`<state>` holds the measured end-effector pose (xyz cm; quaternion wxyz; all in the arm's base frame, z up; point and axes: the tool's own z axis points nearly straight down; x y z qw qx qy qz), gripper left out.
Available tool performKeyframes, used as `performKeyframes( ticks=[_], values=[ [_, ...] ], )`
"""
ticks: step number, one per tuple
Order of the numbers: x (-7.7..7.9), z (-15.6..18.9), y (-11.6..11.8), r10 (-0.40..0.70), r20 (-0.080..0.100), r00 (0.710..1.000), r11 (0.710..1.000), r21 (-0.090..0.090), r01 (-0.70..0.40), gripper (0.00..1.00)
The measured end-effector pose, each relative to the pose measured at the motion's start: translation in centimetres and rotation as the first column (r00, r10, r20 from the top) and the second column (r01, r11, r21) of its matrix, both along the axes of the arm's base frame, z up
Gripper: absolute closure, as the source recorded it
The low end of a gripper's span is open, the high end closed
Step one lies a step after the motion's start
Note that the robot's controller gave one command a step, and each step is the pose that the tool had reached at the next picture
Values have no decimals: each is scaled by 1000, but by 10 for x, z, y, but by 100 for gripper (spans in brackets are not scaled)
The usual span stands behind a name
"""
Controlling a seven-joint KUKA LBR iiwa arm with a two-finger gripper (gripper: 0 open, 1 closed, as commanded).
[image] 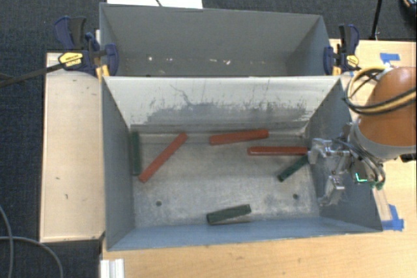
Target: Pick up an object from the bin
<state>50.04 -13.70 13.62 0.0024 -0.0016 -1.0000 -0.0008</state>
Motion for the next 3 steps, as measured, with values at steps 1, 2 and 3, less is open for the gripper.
performKeyframes(
  ticks=[1,2,3],
  values=[
    [11,-66,15,276,7,961,961,-2,-276,0],
    [4,-65,13,95,5,995,995,0,-95,0],
    [26,-65,-3,-69,12,998,998,-2,69,0]
  ],
)
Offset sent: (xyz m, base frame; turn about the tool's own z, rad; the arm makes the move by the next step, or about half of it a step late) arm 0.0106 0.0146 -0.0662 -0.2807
